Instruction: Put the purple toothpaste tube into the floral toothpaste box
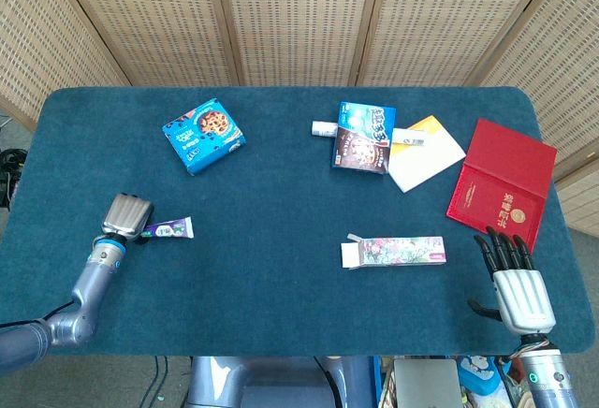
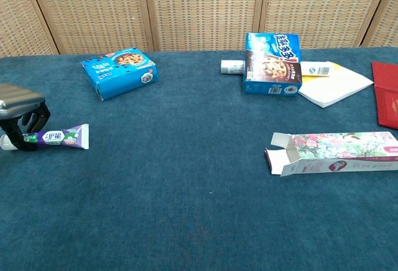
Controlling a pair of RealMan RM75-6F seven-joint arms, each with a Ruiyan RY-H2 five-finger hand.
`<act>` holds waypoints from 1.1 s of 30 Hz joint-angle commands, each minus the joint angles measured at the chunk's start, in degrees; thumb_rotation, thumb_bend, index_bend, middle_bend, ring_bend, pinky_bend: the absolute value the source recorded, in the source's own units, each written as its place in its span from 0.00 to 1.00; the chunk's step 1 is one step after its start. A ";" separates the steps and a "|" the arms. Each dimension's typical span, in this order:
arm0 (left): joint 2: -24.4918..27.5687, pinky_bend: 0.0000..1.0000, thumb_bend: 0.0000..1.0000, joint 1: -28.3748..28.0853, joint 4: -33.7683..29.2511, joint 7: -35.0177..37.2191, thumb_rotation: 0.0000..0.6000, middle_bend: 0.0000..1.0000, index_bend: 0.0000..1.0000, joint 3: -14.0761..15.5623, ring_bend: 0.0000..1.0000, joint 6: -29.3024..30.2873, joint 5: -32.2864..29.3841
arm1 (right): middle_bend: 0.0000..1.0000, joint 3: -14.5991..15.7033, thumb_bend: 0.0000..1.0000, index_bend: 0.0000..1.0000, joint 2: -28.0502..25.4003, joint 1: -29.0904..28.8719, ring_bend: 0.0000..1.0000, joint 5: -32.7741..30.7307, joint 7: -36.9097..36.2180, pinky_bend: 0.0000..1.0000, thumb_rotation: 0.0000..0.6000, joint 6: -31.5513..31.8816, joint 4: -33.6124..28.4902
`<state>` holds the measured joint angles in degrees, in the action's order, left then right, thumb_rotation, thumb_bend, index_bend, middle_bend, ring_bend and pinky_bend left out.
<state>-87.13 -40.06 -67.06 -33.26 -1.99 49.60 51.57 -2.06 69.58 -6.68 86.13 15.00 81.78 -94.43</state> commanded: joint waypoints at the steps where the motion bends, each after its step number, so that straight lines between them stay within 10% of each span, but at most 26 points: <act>1: -0.82 0.44 0.30 0.49 0.89 1.66 1.00 0.61 0.82 -0.23 0.47 1.43 2.12 | 0.00 -0.02 0.12 0.00 -0.02 -0.01 0.00 -0.03 -0.05 0.00 1.00 -0.02 -0.02; 33: 10.10 0.47 0.32 2.50 -5.13 19.78 1.00 0.65 0.89 -0.22 0.51 13.19 26.83 | 0.00 0.33 0.12 0.00 0.64 -0.48 0.00 0.02 0.71 0.00 1.00 -1.13 -0.37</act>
<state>-77.93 -37.95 -71.15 -14.87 -2.23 61.88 77.26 -1.76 70.19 -7.13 86.13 15.69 80.68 -94.77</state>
